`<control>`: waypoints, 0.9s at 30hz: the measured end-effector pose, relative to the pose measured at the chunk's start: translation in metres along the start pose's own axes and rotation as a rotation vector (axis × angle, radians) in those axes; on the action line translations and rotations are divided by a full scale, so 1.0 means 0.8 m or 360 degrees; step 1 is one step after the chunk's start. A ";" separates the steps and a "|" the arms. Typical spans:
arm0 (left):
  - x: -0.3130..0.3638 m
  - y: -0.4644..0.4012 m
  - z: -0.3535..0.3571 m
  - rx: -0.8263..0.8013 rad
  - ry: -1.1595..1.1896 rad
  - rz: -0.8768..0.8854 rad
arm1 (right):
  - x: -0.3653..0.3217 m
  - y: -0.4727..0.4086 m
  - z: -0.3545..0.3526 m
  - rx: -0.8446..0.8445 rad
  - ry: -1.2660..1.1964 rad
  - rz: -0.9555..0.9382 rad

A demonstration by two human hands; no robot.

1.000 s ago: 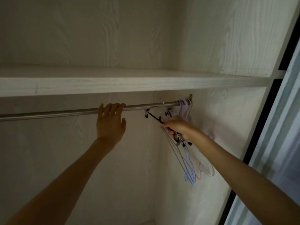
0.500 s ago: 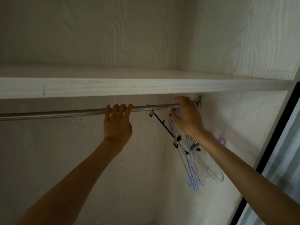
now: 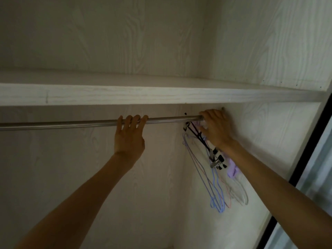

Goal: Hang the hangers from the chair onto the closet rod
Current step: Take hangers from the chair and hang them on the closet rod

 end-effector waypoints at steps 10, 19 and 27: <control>0.004 0.000 -0.006 -0.0155 -0.0135 -0.0039 | 0.019 0.015 -0.003 -0.0080 0.0186 -0.0082; -0.002 0.020 -0.012 -0.0219 -0.0187 0.0069 | -0.058 0.099 -0.064 0.0139 0.0096 -0.0444; 0.024 0.165 0.004 -0.0432 0.0488 0.0248 | -0.151 0.268 -0.078 -0.0451 -0.0110 -0.0129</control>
Point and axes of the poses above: each hand's wrist, its own y-axis away from the middle knuckle, its own z-axis out of the palm, x = y × z, the point moved 3 cm from there along -y, towards the middle knuckle, and after that the axes turned 14 degrees about -z, right-handed, at the moved point
